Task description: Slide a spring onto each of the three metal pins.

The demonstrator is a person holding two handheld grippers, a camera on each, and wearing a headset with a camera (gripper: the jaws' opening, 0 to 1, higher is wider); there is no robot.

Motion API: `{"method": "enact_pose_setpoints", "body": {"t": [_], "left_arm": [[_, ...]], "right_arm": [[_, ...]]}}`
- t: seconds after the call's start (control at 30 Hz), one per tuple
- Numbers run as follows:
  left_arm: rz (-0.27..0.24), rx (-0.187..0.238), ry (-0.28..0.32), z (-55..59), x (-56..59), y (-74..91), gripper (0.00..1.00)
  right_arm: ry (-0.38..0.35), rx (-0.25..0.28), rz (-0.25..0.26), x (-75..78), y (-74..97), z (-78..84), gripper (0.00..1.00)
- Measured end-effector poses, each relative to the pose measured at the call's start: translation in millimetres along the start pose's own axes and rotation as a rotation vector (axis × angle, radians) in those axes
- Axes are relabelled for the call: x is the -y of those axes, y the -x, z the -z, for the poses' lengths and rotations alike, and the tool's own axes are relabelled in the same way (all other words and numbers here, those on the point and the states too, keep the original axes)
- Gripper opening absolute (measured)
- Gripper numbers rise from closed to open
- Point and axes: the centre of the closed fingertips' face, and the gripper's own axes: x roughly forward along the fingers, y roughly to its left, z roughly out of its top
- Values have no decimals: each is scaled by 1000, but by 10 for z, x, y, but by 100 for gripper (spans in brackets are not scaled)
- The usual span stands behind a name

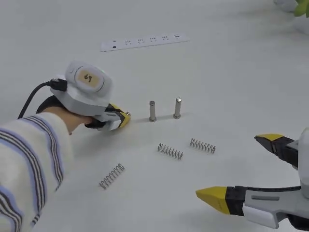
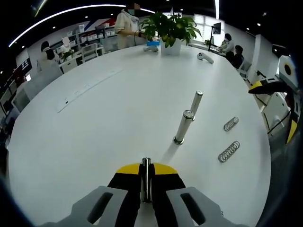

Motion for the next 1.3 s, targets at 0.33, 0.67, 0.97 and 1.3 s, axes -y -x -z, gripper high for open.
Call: {"method": "enact_pose_setpoints", "body": {"t": [0.33, 0.67, 0.97, 1.3], "left_arm": [[5, -40, 27, 65, 8, 52, 0], [-4, 4, 86, -24, -34, 202, 0], [-11, 37, 107, -105, -29, 293, 0], [-13, 64, 96, -189, 20, 374, 0]], "right_arm": [[5, -5, 2, 0, -6, -4, 95], [26, -18, -8, -47, -5, 15, 94], [39, -13, -4, -48, 15, -21, 94], [48, 5, 10, -20, 33, -69, 96]]}}
